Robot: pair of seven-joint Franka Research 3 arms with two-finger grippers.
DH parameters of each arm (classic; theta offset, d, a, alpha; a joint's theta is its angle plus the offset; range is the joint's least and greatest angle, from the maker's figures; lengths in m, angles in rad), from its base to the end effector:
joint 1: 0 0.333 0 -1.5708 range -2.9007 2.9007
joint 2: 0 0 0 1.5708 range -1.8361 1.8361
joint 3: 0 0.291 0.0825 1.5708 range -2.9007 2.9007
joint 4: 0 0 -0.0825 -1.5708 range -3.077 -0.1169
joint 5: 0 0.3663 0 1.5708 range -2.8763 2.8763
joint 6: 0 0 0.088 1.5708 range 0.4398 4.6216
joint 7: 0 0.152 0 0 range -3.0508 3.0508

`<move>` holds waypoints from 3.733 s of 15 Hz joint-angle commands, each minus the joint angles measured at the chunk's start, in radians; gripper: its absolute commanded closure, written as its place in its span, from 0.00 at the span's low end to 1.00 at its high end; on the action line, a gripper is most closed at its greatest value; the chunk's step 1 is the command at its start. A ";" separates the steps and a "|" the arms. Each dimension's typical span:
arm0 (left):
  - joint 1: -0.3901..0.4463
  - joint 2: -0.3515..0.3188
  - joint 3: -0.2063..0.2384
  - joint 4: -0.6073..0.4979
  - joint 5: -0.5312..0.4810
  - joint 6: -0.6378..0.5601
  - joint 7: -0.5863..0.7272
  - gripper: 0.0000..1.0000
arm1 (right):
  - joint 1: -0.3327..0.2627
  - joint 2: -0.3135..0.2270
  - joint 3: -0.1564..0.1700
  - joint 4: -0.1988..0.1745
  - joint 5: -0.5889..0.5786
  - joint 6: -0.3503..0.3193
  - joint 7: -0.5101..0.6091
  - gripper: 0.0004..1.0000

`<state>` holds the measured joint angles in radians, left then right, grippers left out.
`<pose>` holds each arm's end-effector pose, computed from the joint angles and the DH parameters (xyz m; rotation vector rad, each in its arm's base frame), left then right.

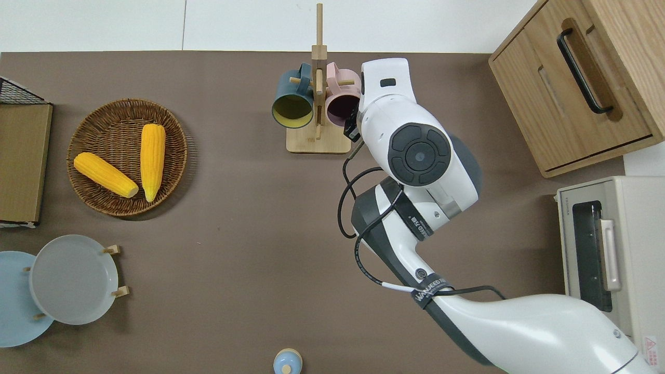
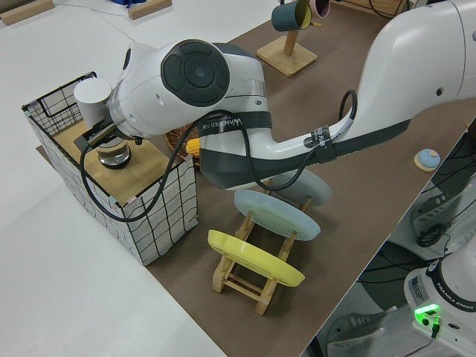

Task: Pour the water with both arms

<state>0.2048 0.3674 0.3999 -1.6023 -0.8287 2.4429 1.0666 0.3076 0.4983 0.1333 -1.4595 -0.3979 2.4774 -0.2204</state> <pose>0.6057 0.3527 0.4371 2.9294 -0.0209 1.1249 0.6747 0.2899 0.4029 2.5624 1.2015 0.7946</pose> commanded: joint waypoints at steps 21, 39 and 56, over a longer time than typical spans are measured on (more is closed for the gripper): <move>0.033 0.031 -0.023 0.030 -0.033 0.016 0.053 0.13 | 0.018 0.026 -0.014 0.033 -0.010 0.006 -0.002 0.89; 0.027 0.028 -0.036 0.030 -0.032 0.016 0.007 0.94 | 0.018 0.016 -0.021 0.031 0.028 0.003 0.013 0.98; 0.019 0.005 -0.024 0.055 -0.017 -0.002 -0.036 0.95 | -0.001 -0.043 -0.024 -0.021 0.028 -0.018 0.010 0.98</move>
<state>0.2268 0.3809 0.3679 -1.5752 -0.8417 2.4441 1.0493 0.3201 0.5026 0.1042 -1.4316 -0.3874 2.4706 -0.2115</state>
